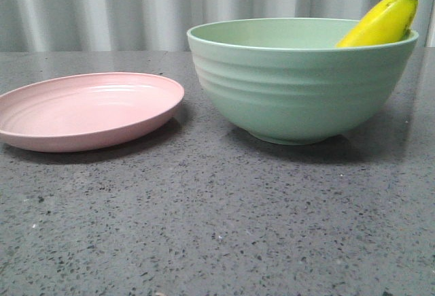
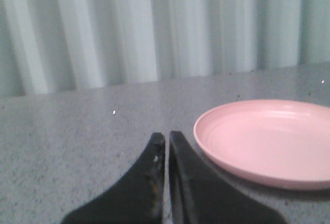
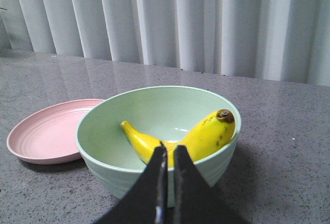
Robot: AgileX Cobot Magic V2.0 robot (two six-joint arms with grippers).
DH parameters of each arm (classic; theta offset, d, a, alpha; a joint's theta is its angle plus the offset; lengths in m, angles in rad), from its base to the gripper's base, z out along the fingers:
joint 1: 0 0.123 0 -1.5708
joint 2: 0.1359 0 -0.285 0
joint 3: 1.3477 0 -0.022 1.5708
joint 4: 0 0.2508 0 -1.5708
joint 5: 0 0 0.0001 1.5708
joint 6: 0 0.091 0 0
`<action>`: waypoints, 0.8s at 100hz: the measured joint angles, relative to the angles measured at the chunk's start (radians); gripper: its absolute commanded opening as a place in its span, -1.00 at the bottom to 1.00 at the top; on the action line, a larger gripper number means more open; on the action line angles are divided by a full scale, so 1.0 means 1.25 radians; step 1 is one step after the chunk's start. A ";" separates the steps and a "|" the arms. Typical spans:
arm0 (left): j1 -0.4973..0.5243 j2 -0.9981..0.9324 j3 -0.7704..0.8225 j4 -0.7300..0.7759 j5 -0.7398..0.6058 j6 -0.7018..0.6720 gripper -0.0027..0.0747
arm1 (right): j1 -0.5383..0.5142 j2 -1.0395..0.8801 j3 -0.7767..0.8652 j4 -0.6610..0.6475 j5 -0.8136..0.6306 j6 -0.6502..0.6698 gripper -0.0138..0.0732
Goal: Transfer banana from pink plate to green bowl
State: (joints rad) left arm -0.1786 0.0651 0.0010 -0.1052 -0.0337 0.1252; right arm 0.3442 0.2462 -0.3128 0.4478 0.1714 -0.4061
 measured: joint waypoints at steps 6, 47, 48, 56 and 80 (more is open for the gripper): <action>0.019 -0.029 0.000 0.002 0.069 -0.002 -0.98 | 0.000 0.000 0.000 0.000 0.000 0.000 -0.83; 0.067 -0.056 0.000 0.004 0.281 -0.007 -0.98 | 0.000 0.000 0.000 0.000 -0.002 0.000 -0.83; 0.067 -0.056 0.000 0.004 0.281 -0.007 -0.98 | 0.000 0.000 0.000 0.000 -0.002 0.000 -0.83; 0.067 -0.056 0.000 0.004 0.281 -0.007 -0.98 | 0.000 0.000 0.000 0.000 -0.002 0.000 -0.83; 0.067 -0.056 0.000 0.004 0.281 -0.007 -0.98 | 0.000 0.000 0.000 0.000 -0.002 0.000 -0.83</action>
State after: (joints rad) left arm -0.0954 -0.0046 0.0010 -0.1001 0.3176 0.1165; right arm 0.3442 0.2462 -0.3128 0.4478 0.1693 -0.4061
